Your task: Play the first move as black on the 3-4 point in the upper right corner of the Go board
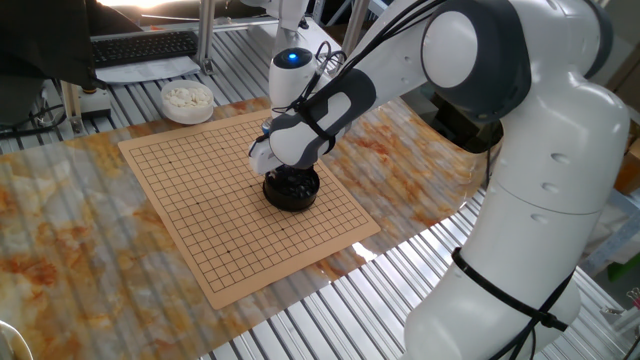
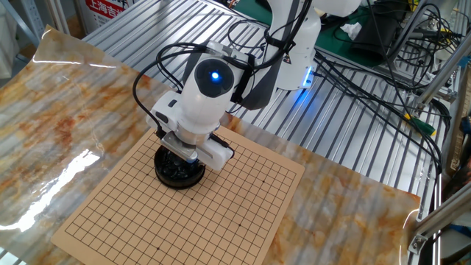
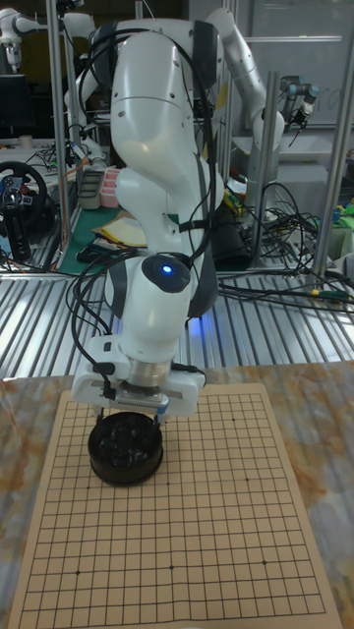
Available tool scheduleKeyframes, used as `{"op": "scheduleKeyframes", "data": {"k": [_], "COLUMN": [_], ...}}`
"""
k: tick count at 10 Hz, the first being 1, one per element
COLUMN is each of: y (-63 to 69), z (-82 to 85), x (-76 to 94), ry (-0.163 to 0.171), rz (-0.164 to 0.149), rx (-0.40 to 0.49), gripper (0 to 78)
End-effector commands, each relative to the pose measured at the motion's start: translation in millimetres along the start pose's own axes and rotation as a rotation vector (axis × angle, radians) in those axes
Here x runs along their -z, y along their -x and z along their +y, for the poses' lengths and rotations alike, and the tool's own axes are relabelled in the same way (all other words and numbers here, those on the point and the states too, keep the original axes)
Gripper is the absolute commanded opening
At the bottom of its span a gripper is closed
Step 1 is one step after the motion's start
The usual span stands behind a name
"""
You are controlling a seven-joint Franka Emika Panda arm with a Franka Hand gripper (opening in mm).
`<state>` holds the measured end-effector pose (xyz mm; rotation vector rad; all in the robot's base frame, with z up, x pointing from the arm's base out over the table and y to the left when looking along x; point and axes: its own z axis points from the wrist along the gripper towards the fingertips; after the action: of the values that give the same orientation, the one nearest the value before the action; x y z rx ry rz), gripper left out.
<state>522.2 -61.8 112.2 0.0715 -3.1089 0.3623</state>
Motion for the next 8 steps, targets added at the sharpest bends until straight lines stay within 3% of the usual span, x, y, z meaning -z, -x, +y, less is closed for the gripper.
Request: {"op": "scheduleKeyframes", "data": {"k": [1,8], "y": [-1.8,-2.2], "z": [-1.5,1.4], "x": [-4.1,-9.2], "ry": [-0.002,-0.005], "rz": [-0.024,-0.022], "rx": [0.019,0.015], "gripper": [77.5,77.5]}}
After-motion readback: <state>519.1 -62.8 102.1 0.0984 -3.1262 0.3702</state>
